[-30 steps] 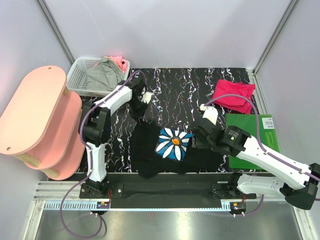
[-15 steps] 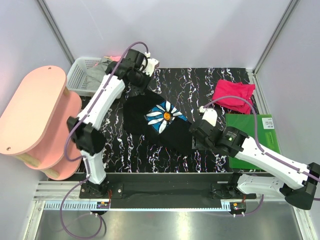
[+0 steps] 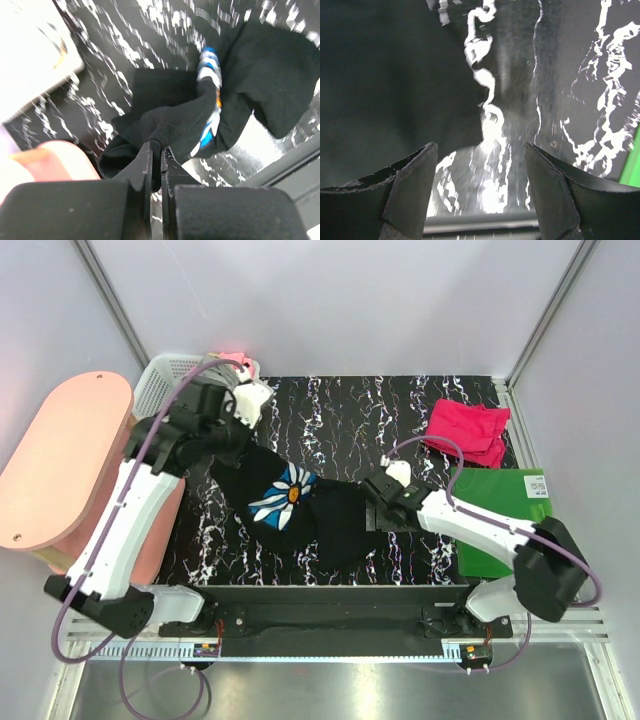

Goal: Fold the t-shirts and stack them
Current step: Flatten the tshirt out

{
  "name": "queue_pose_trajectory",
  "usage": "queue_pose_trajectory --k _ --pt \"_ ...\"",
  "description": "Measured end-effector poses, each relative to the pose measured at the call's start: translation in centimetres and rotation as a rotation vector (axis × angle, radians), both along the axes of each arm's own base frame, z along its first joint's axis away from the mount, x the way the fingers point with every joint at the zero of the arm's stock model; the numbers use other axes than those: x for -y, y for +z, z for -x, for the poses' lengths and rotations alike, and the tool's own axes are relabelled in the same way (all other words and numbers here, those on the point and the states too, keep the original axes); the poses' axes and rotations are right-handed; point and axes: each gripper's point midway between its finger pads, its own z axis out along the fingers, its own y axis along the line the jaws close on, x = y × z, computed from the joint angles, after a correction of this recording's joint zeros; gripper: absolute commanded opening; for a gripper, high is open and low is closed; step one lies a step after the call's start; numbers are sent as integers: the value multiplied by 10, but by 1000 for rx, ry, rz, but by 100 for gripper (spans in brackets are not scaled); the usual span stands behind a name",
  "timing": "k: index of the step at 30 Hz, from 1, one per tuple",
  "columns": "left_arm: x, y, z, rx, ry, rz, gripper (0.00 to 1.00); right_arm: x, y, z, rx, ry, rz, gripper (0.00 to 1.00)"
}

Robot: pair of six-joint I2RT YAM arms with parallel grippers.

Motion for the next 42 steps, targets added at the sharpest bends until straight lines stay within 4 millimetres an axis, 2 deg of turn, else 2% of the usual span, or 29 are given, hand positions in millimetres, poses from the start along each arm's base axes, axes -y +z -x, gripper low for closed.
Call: queue_pose_trajectory --k 3,5,7,11,16,19,23,30,34,37,42 --pt "1 -31 -6 -82 4 -43 0 5 -21 -10 -51 -40 -25 77" --pt "2 -50 -8 -134 6 -70 0 -3 -25 -15 -61 -37 -61 76" --pt "2 -58 -8 -153 8 -79 0 -13 -27 -16 -78 -20 -96 76" --pt "1 -62 -9 -155 11 -80 0 -32 -36 -17 -114 9 -156 73" --pt "-1 -65 -11 -149 12 -83 0 -44 -46 -16 -149 13 -196 71" --pt "-3 -64 -13 -142 16 -82 0 -45 -53 -15 -164 7 -197 71" --pt "-6 -66 -14 -142 21 -85 0 -35 -64 -7 -182 -10 -169 73" --pt "-11 -72 -14 -155 31 -92 0 -15 -63 9 -167 -35 -159 73" --pt "-10 -71 -15 -155 31 -91 0 -11 -60 14 -166 -46 -164 75" --pt "-10 -71 -15 -155 31 -91 0 -5 -53 17 -157 -53 -162 76" --pt "-10 -72 -15 -155 31 -92 0 6 -24 21 -83 -72 -193 76"
